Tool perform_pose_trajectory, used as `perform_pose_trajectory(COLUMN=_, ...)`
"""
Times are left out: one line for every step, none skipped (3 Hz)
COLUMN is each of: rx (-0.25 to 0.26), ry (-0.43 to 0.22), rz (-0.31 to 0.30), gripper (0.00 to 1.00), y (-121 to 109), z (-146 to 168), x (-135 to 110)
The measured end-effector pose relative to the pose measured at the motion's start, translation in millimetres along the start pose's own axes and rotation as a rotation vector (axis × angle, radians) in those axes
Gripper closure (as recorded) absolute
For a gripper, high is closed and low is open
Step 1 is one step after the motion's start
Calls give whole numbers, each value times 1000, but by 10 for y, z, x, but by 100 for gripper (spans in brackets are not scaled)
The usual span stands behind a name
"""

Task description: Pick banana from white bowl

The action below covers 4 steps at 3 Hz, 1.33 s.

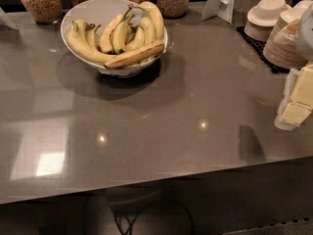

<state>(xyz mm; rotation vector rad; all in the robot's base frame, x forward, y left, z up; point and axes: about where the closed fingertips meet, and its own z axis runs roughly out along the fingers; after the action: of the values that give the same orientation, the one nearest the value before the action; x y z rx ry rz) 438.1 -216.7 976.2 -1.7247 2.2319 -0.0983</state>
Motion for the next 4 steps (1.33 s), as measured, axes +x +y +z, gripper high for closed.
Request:
perform_pose_trajectory(rx=0, ry=0, rz=0, gripper=0, y=-1, z=-1, x=-1)
perform_pose_trajectory(rx=0, ry=0, rz=0, gripper=0, y=-22, z=-16, x=-10)
perform_pose_trajectory(rx=1, ry=-1, rz=-1, gripper=0, y=-64, z=-51, x=-33)
perform_pose_trajectory(rx=1, ry=-1, rz=-1, gripper=0, y=-65, z=-52, x=-33)
